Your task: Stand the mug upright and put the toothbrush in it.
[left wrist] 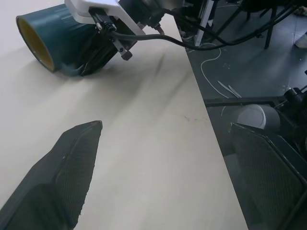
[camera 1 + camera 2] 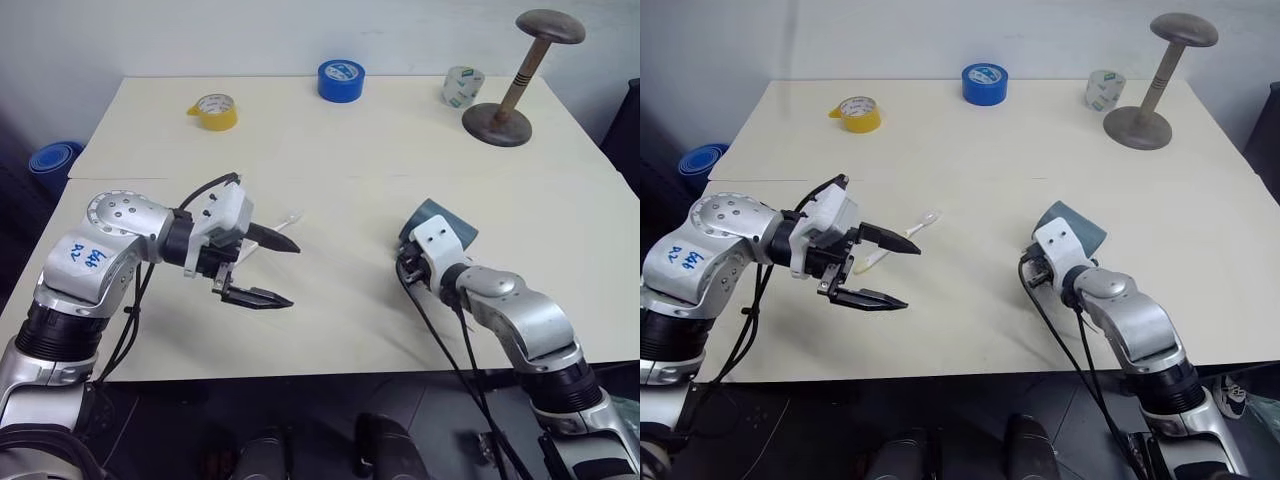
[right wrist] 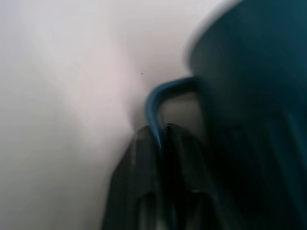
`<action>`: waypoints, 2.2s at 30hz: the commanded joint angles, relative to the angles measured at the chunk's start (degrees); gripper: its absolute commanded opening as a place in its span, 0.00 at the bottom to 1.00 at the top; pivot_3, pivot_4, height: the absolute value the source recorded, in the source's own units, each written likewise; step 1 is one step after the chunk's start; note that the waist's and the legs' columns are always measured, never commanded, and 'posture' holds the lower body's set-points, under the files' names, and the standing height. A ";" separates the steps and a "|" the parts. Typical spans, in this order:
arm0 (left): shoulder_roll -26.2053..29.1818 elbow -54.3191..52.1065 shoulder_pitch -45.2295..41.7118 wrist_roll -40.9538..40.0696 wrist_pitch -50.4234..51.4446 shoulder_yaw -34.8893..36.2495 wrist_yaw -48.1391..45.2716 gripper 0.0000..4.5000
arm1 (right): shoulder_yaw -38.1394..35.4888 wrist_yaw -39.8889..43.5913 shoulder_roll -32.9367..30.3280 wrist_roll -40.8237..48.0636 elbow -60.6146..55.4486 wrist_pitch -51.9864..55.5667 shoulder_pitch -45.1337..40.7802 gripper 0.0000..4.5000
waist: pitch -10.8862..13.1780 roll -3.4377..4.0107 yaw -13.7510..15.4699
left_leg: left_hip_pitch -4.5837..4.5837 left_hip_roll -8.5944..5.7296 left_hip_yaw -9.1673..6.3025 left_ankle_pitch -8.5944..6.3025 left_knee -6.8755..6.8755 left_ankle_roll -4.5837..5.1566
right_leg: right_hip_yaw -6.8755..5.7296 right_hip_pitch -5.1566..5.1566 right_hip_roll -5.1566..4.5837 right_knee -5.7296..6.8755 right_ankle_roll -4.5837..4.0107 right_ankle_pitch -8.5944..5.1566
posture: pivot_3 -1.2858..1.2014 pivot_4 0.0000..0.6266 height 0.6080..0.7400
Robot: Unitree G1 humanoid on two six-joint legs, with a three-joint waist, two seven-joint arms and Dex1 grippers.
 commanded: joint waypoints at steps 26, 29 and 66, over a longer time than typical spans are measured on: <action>0.12 -1.41 1.53 -4.03 9.50 12.32 12.10 1.00 | -5.52 8.81 34.68 3.34 24.19 -55.08 1.20 0.01 | 0.01 0.02 -1.90 | 0.11 0.02 -0.21 0.07 -0.12 -0.14 | -0.02 -0.12 -0.01 0.48 0.07 0.04 | 0.52 0.24 1.00; 0.39 -1.43 1.44 -4.02 9.62 12.13 11.80 1.00 | -5.70 9.59 33.57 3.28 23.06 -54.80 2.89 0.01 | 0.01 0.02 -1.90 | 0.11 0.02 -0.21 0.08 -0.12 -0.15 | -0.02 -0.11 0.00 0.48 0.07 0.04 | 0.52 0.24 1.00; -5.63 28.93 -9.46 22.66 -1.99 -2.87 23.37 1.00 | -20.49 17.36 -5.71 16.17 -27.73 -13.71 25.69 0.99 | 0.01 0.00 0.32 | 0.10 -0.02 -0.14 0.07 -0.07 -0.12 | 0.00 -0.09 0.01 0.41 0.07 0.04 | 0.52 0.24 1.00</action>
